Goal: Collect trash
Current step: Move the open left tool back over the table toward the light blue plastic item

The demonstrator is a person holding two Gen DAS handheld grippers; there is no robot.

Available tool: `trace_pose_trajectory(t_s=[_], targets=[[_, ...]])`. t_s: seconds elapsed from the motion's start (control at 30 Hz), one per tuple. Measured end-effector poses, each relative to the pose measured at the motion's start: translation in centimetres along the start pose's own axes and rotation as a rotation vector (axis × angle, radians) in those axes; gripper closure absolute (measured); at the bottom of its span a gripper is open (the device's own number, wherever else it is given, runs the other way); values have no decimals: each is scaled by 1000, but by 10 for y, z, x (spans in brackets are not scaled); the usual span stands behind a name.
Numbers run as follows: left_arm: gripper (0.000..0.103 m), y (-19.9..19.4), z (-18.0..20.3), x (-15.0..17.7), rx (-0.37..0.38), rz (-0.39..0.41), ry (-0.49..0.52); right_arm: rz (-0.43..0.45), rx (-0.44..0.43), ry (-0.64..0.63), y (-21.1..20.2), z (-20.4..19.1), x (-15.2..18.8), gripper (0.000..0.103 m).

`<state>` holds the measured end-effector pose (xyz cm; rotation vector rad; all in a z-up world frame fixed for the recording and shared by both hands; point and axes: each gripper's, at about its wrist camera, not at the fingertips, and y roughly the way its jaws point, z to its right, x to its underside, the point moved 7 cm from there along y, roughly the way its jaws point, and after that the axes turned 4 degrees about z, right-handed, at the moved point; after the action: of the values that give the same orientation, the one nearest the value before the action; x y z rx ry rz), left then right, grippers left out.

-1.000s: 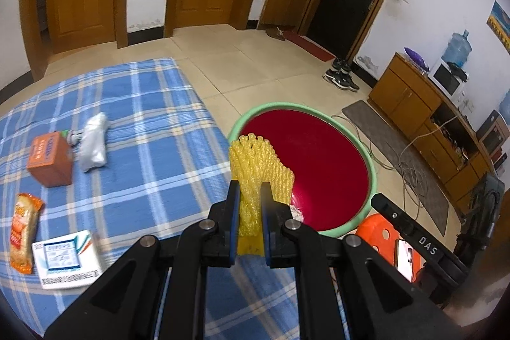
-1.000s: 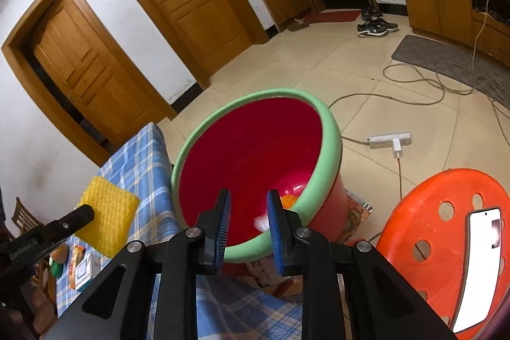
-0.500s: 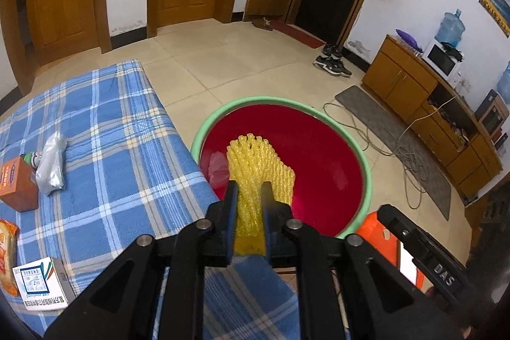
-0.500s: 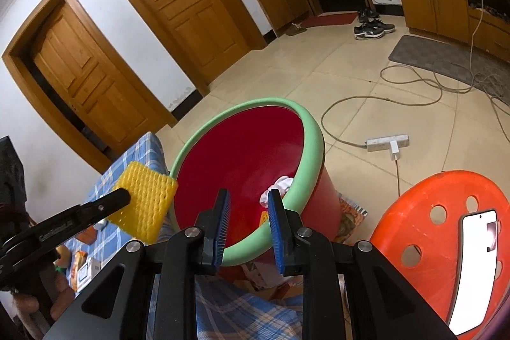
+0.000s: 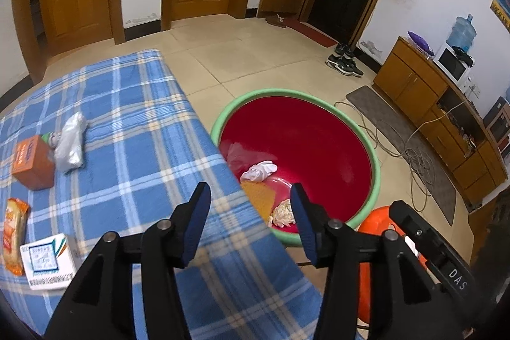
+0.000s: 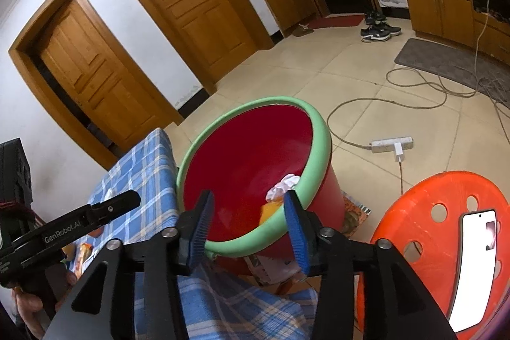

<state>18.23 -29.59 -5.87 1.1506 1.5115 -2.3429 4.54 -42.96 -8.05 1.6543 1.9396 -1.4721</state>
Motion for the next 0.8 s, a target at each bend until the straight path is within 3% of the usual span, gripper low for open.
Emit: trace_pose_trajectory(t_s=[0.07, 0.23, 0.8], targets=[[48, -6, -5, 2, -6, 4, -6, 1, -6, -4, -3, -5, 2, 41], [48, -26, -23, 9, -33, 24, -36, -6, -17, -16, -7, -18, 6, 31], [43, -92, -112, 40, -181, 61, -149, -40, -50, -80, -15, -64, 30, 24]])
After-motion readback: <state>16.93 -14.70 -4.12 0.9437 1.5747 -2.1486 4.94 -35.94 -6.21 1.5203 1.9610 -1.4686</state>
